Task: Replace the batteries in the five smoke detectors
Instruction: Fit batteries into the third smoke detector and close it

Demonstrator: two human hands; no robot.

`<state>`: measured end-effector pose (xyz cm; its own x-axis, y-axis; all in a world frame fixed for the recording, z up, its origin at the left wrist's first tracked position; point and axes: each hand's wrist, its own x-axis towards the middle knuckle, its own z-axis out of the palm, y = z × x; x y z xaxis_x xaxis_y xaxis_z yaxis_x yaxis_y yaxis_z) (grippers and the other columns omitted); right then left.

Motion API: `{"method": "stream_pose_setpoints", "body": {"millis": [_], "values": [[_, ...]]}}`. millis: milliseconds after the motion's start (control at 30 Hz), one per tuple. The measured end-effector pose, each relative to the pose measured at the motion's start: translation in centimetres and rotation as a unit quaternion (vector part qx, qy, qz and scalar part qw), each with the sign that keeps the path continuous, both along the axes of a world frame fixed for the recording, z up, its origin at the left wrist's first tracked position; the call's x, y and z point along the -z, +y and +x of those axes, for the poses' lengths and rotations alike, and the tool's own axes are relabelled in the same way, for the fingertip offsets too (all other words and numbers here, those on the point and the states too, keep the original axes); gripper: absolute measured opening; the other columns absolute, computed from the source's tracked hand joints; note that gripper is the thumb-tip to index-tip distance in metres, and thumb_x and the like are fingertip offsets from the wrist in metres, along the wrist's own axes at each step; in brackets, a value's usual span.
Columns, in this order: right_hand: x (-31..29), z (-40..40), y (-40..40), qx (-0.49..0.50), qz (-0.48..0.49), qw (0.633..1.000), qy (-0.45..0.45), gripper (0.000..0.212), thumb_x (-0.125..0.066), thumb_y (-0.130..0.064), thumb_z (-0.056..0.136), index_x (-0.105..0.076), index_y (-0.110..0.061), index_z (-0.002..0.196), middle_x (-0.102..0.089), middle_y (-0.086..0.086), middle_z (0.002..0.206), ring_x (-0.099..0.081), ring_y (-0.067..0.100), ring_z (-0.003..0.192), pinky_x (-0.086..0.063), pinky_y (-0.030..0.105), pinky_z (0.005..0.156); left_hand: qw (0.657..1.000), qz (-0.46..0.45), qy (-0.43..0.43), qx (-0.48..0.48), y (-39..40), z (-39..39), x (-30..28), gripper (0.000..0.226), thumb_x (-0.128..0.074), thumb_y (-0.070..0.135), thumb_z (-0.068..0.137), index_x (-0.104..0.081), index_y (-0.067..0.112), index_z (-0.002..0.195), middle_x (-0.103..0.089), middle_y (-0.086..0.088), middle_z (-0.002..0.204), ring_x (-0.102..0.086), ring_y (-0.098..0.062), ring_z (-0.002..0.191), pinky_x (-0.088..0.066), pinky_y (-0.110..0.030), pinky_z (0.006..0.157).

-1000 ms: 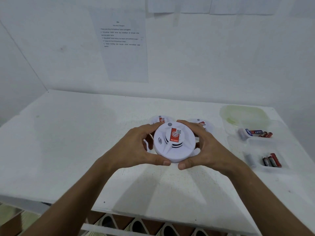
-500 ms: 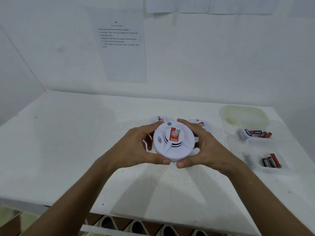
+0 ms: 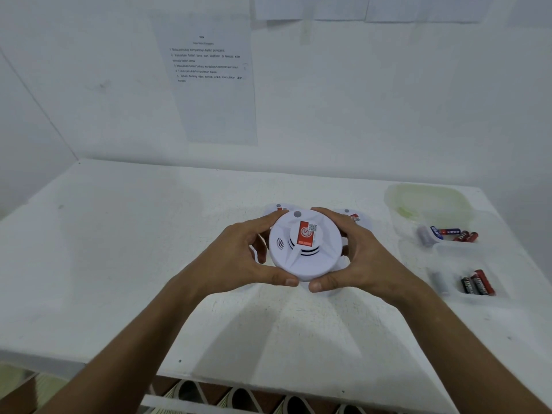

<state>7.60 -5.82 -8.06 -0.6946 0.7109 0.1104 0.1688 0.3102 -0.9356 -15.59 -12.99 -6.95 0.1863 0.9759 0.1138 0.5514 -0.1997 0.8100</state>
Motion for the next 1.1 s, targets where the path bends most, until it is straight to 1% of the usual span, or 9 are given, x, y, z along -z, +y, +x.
{"method": "stream_pose_setpoints", "body": {"millis": [100,233,367,500,667,767,933,1000,1100], "values": [[0.1,-0.2,0.1,-0.003,0.001,1.0,0.0,0.099,-0.094,-0.021,0.055,-0.047,-0.032,0.141,-0.059,-0.01,0.135,-0.054,0.017,0.128,-0.052,0.045,0.101,1.0,-0.004,0.002,-0.001,0.1,-0.1,-0.1,0.089,-0.088,0.042,0.063,-0.043,0.041,0.141,-0.066,0.01,0.113,-0.057,-0.022,0.078,-0.054,-0.026,0.067],[0.2,-0.7,0.3,-0.009,-0.002,1.0,-0.006,0.099,-0.095,-0.02,0.056,-0.047,-0.029,0.143,-0.058,-0.007,0.137,-0.053,0.019,0.129,-0.051,0.048,0.102,1.0,-0.009,0.007,-0.004,0.1,-0.6,0.1,0.088,-0.088,0.042,0.064,-0.044,0.041,0.14,-0.066,0.012,0.113,-0.057,-0.019,0.079,-0.052,-0.022,0.067],[0.1,-1.2,0.3,-0.004,0.002,1.0,-0.005,0.099,-0.095,-0.024,0.053,-0.049,-0.034,0.141,-0.057,-0.016,0.135,-0.051,0.012,0.129,-0.051,0.037,0.101,1.0,-0.001,-0.005,0.001,0.1,-0.9,-0.1,0.086,-0.088,0.035,0.066,-0.045,0.037,0.141,-0.065,0.021,0.117,-0.059,-0.009,0.085,-0.048,-0.014,0.067],[0.5,-2.2,0.8,0.01,0.012,0.999,-0.038,0.104,-0.095,-0.037,0.048,-0.046,-0.045,0.14,-0.052,-0.013,0.135,-0.05,0.012,0.126,-0.054,0.037,0.098,1.0,0.009,-0.002,0.0,0.1,-1.7,-0.3,0.083,-0.086,0.037,0.066,-0.046,0.039,0.14,-0.066,0.02,0.111,-0.055,-0.004,0.077,-0.046,-0.012,0.066],[0.2,-4.5,2.0,0.017,0.021,0.999,-0.045,0.1,-0.098,-0.021,0.054,-0.048,-0.041,0.137,-0.049,-0.013,0.127,-0.054,-0.004,0.108,-0.05,0.014,0.08,0.999,0.026,0.009,-0.019,0.9,-3.7,-0.8,0.07,-0.089,0.03,0.064,-0.058,0.036,0.126,-0.068,0.02,0.106,-0.055,-0.003,0.076,-0.045,-0.012,0.064],[0.5,-7.3,3.5,0.026,0.025,0.999,-0.038,0.096,-0.096,-0.017,0.056,-0.048,-0.036,0.136,-0.048,-0.012,0.127,-0.051,-0.016,0.098,-0.045,0.004,0.076,0.998,0.024,0.024,-0.046,2.2,-6.0,-1.0,0.068,-0.091,0.027,0.062,-0.061,0.036,0.122,-0.068,0.021,0.101,-0.053,-0.002,0.072,-0.045,-0.012,0.062],[1.9,-13.0,6.8,0.038,0.051,0.996,-0.064,0.097,-0.097,-0.02,0.056,-0.049,-0.025,0.14,-0.051,-0.008,0.131,-0.051,0.007,0.112,-0.04,0.008,0.081,0.995,0.006,0.04,-0.089,4.5,-10.3,0.2,0.067,-0.092,0.026,0.062,-0.06,0.041,0.119,-0.066,0.029,0.094,-0.05,-0.002,0.066,-0.046,-0.013,0.064],[2.7,-15.1,7.7,0.038,0.047,0.995,-0.074,0.096,-0.097,-0.018,0.055,-0.05,-0.024,0.139,-0.051,-0.009,0.13,-0.05,0.008,0.112,-0.038,0.008,0.079,0.993,-0.006,0.04,-0.11,5.1,-11.7,1.1,0.068,-0.092,0.025,0.061,-0.058,0.042,0.118,-0.064,0.033,0.091,-0.05,-0.001,0.066,-0.046,-0.011,0.064],[4.0,-17.6,8.5,0.038,0.024,0.994,-0.096,0.097,-0.097,-0.016,0.054,-0.05,-0.022,0.139,-0.052,-0.006,0.132,-0.05,0.013,0.117,-0.043,0.022,0.09,0.99,-0.024,0.039,-0.133,5.9,-13.8,3.0,0.067,-0.092,0.026,0.061,-0.06,0.039,0.118,-0.063,0.034,0.094,-0.052,0.0,0.069,-0.048,-0.012,0.065]]}}
